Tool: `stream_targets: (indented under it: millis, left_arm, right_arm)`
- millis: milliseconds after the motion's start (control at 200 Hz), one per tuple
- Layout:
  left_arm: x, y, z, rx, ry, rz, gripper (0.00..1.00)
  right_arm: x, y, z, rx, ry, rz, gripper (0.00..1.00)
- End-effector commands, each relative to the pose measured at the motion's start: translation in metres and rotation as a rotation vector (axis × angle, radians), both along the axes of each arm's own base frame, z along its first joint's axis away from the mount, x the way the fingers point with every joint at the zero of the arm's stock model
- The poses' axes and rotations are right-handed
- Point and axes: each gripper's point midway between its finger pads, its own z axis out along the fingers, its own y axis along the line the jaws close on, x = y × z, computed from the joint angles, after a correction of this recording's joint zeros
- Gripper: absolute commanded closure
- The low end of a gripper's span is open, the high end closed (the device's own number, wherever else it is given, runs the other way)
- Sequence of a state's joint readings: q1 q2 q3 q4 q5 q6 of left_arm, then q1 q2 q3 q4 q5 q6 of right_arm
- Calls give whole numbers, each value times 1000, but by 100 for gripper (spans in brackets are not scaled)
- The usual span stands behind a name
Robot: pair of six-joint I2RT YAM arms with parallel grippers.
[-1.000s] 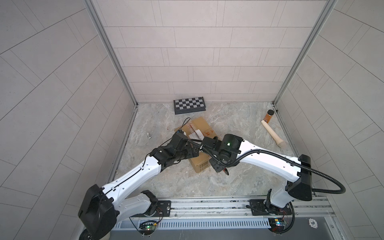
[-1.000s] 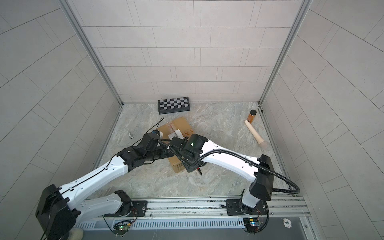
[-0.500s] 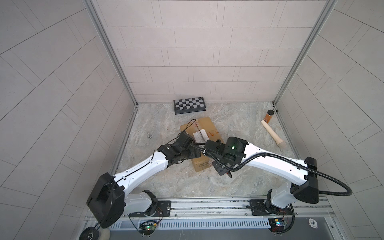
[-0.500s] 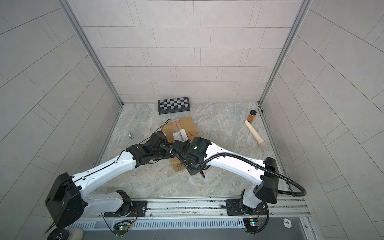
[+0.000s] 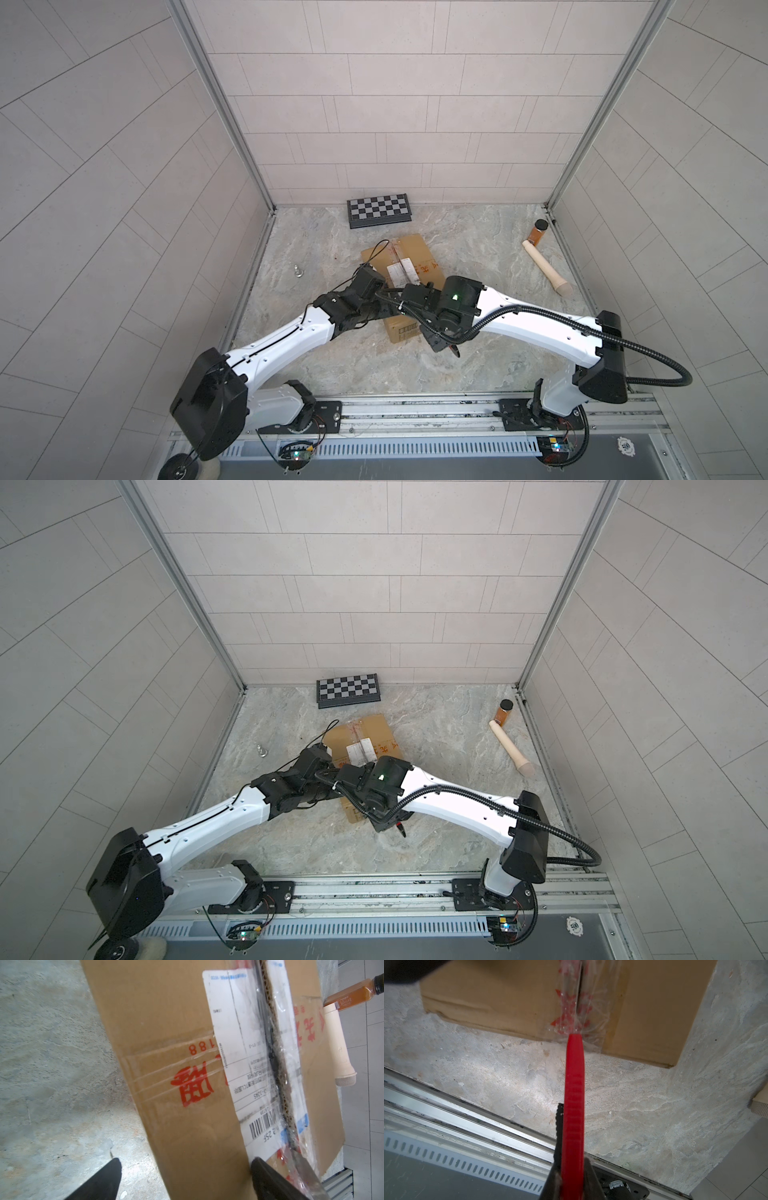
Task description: Unpack the express box
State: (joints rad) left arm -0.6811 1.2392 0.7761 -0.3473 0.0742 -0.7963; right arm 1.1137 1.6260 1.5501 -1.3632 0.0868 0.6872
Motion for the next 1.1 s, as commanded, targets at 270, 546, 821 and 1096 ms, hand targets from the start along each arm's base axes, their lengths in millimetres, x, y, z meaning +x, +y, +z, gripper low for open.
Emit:
stream_targets:
  millis: [270, 546, 821, 1096]
  left_arm:
    - [-43, 49, -82, 236, 251, 78, 1]
    - [-51, 58, -96, 279, 307, 121, 1]
    - [-45, 50, -87, 227, 269, 110, 1]
    - [-31, 27, -58, 106, 147, 44, 0]
  right_arm:
    - [-17, -15, -2, 6, 54, -10, 100]
    - [-41, -41, 11, -11, 126, 20, 100]
    - [-31, -25, -2, -3, 109, 27, 100]
    - [-1, 13, -17, 60, 58, 26, 100]
